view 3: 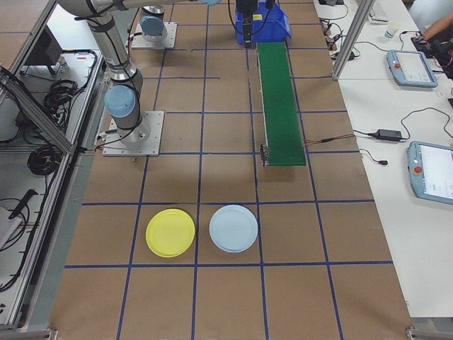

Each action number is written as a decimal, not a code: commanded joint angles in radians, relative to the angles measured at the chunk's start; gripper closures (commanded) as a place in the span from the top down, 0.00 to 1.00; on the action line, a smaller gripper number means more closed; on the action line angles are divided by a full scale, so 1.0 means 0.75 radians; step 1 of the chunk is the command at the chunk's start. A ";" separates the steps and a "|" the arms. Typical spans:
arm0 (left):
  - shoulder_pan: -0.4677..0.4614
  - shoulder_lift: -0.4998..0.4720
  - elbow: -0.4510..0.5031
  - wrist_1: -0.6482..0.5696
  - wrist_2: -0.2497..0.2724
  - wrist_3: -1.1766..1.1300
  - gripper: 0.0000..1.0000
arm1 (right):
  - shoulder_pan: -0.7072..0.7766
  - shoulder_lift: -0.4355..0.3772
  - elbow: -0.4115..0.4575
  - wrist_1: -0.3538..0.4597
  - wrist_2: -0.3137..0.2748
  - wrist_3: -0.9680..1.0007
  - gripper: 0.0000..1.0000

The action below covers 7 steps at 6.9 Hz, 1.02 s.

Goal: Move block left to right into plate

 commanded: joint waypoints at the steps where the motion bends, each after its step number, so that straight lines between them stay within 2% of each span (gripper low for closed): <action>1: 0.000 -0.065 -0.020 0.029 0.005 0.054 1.00 | 0.002 0.000 0.001 0.000 0.001 0.000 1.00; 3: 0.000 -0.078 -0.022 0.019 -0.001 0.044 1.00 | 0.002 0.000 0.003 0.002 -0.001 0.000 1.00; 4: 0.000 -0.082 -0.024 0.021 -0.013 0.044 0.88 | 0.002 0.000 0.003 0.002 -0.001 0.000 1.00; 6: 0.000 -0.082 -0.048 0.029 -0.011 0.044 0.85 | 0.000 0.000 0.005 0.002 -0.001 0.000 1.00; 7: 0.000 -0.080 -0.048 0.031 -0.007 0.046 0.36 | 0.002 0.000 0.005 0.000 -0.001 0.000 1.00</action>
